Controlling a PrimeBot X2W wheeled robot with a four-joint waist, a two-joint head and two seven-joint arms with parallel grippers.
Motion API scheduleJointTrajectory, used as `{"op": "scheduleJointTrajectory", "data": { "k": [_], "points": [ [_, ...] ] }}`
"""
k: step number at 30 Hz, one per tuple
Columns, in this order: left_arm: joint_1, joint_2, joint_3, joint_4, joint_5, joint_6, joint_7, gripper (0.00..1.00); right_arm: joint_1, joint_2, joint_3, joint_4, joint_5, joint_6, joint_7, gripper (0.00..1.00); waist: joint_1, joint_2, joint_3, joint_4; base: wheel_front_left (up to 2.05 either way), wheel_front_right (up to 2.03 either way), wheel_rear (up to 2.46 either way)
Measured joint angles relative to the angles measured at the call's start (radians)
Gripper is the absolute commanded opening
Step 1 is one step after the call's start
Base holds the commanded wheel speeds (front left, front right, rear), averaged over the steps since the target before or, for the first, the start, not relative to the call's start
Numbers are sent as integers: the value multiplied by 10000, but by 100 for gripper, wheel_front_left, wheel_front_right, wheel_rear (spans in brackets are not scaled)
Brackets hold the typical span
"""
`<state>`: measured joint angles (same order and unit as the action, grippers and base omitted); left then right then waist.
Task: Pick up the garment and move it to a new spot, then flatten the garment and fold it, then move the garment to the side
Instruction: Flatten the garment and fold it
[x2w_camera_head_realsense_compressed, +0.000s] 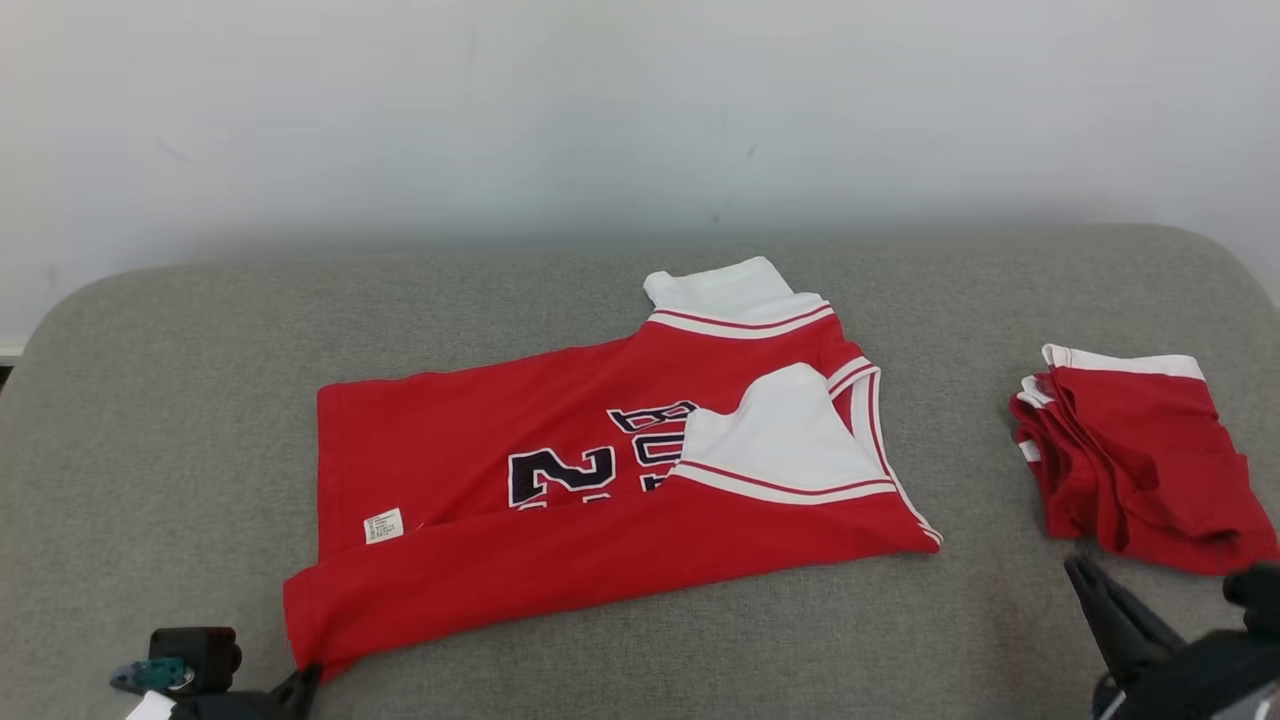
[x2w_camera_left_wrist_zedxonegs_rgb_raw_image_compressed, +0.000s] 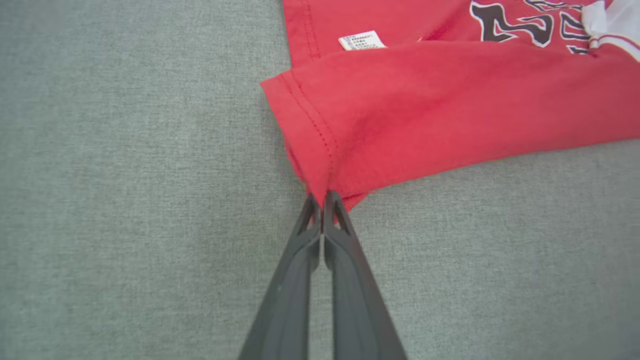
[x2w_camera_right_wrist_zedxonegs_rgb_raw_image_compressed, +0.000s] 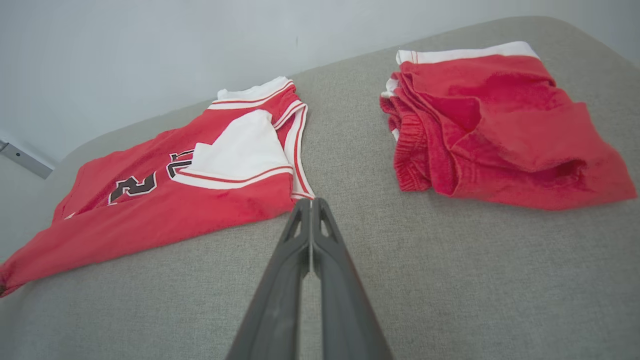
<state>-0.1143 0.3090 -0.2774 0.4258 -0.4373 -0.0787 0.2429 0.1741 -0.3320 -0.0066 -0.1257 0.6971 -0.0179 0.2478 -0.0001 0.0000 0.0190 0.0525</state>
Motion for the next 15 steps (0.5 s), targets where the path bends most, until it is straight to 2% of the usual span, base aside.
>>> {"op": "scheduleJointTrajectory", "data": {
  "k": [8, 15],
  "points": [
    [-60, -288, -280, -591, -17, 140, 224, 0, -1309, 6, 537, -77, -554, -134, 94, 100, 2, 0, 255, -129, 0, 0, 0],
    [-462, -372, -552, -938, 56, 117, 543, 0, -2073, -343, 840, 907, -1147, -351, 723, 100, 2, 0, 656, 71, 0, 0, 0]
  ]
}}
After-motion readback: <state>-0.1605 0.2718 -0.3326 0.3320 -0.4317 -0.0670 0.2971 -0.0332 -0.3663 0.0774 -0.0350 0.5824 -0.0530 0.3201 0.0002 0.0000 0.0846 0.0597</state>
